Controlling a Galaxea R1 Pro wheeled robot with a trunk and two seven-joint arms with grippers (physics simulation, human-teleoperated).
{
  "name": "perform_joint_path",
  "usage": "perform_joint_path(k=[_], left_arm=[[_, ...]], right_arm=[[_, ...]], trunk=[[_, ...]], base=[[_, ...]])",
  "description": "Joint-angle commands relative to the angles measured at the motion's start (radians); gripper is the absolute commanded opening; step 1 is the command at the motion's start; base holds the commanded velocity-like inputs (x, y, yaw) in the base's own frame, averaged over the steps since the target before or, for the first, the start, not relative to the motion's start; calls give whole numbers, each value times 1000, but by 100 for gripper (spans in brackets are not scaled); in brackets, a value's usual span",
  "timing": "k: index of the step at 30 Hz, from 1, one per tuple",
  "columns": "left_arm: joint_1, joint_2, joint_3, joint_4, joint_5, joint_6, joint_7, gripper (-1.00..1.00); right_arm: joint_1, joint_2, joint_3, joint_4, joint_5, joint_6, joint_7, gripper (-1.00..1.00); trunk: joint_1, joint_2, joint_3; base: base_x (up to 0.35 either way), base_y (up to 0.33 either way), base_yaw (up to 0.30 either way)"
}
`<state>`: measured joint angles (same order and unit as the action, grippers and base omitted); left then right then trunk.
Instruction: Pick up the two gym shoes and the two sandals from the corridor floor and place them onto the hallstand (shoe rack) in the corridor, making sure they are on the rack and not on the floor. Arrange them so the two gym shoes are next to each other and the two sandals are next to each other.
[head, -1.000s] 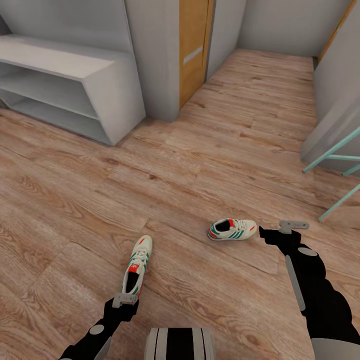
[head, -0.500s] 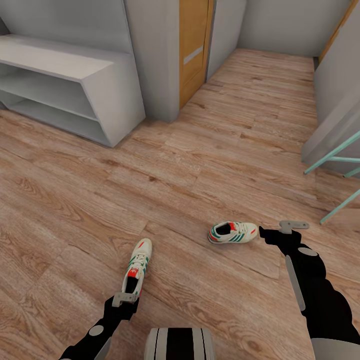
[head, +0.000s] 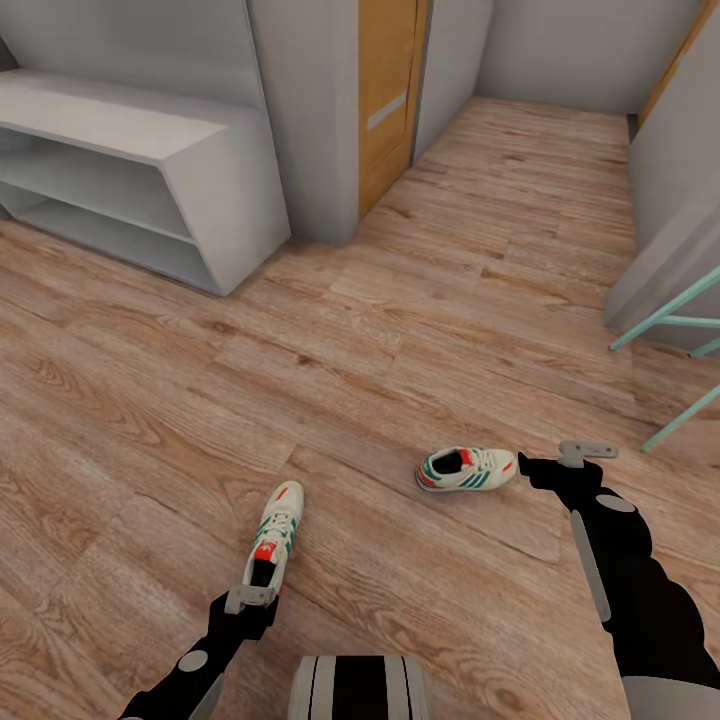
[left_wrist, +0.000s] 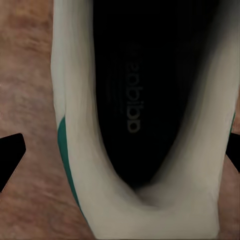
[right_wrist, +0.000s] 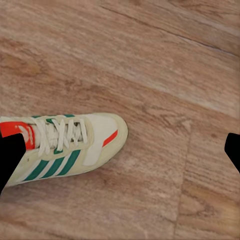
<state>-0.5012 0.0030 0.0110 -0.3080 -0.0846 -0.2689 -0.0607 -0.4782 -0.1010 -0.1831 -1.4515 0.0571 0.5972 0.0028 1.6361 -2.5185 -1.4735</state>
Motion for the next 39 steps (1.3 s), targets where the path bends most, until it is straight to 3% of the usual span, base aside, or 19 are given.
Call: perform_joint_path(k=[1, 9, 10, 22, 34, 39], left_arm=[[0, 0, 2, 0, -9, -4, -1, 100], [1, 1, 3, 0, -8, -5, -1, 100], [1, 0, 3, 0, -8, -5, -1, -100], [0, 1, 5, 0, -7, -4, 0, -100], [5, 3, 42, 0, -7, -7, -1, -100], [4, 3, 40, -2, -9, -3, 1, -100]], right_arm=[[0, 0, 1, -1, 6, 6, 0, 100], [0, 0, 1, -1, 6, 6, 0, 100], [0, 0, 1, -1, 6, 6, 0, 100], [0, 0, 1, 0, 6, 6, 0, 100], [0, 0, 1, 0, 6, 6, 0, 100], [0, -1, 1, 0, 9, 6, -1, 100]], trunk=[[0, 0, -1], [0, 0, -1], [0, 0, -1], [0, 0, -1], [0, 0, -1], [-2, 1, 19]], base=[[34, 0, 0], [11, 0, 0], [2, 0, 0], [0, 0, 0], [0, 0, 0], [0, 0, 0]])
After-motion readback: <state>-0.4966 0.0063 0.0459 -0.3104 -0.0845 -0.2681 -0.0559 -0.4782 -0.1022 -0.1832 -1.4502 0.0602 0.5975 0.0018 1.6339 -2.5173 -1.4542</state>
